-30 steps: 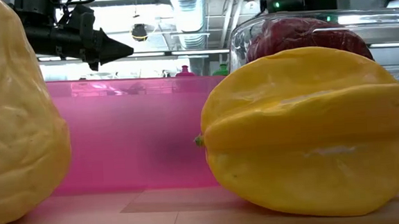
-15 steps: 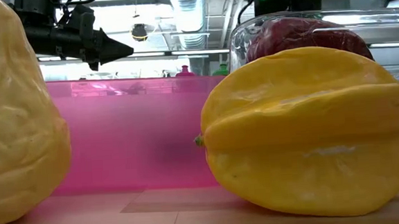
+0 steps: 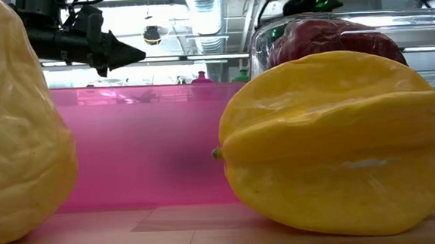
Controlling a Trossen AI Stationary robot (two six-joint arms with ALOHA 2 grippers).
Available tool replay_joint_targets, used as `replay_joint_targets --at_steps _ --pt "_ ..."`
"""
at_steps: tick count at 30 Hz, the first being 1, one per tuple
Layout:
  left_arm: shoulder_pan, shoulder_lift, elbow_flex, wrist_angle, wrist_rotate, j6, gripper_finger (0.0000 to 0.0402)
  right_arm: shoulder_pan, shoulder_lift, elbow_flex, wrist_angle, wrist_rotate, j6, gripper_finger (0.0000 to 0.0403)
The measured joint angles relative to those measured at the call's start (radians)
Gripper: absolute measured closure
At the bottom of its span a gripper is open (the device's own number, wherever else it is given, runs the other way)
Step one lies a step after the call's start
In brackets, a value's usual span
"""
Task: Pick & Place Food Item
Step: Put the red tuna can into the red bin
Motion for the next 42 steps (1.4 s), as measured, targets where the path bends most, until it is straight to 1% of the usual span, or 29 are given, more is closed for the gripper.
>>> replay_joint_targets --at_steps 3,7,11,15,18,20,23,30,37,42 --pt "0.000 0.000 0.000 0.000 0.000 0.000 0.0367 -0.029 0.044 0.000 0.014 -0.015 -0.012 0.0081" --pt "0.000 0.000 0.000 0.000 0.000 0.000 0.0367 -0.071 0.103 0.000 0.046 -0.103 -0.014 0.0090" --pt "0.000 0.000 0.000 0.000 0.000 0.000 0.0367 -0.093 0.156 0.000 0.044 -0.153 -0.014 0.0097" --pt "0.000 0.000 0.000 0.000 0.000 0.000 0.0367 -0.097 0.202 0.000 0.044 -0.162 0.001 0.0103" --pt "0.000 0.000 0.000 -0.001 0.000 0.000 0.0367 -0.097 0.227 0.000 0.055 -0.162 0.014 0.0117" --pt "0.000 0.000 0.000 -0.001 0.000 0.000 0.0367 -0.097 0.236 0.000 0.056 -0.161 0.020 0.0134" --pt "0.000 0.000 0.000 -0.001 0.000 0.000 0.0367 -0.097 0.245 0.000 0.053 -0.160 0.022 0.0170" --pt "0.000 0.000 0.000 -0.001 0.000 0.000 0.0367 -0.097 0.245 -0.001 0.011 -0.160 0.023 0.0291" --pt "0.000 0.000 0.000 -0.001 0.000 0.000 0.0367 -0.097 0.236 -0.001 -0.038 -0.159 0.073 0.0294" --pt "0.000 0.000 0.000 -0.001 0.000 0.000 0.0367 -0.097 0.161 -0.001 -0.080 -0.158 0.103 0.0294"
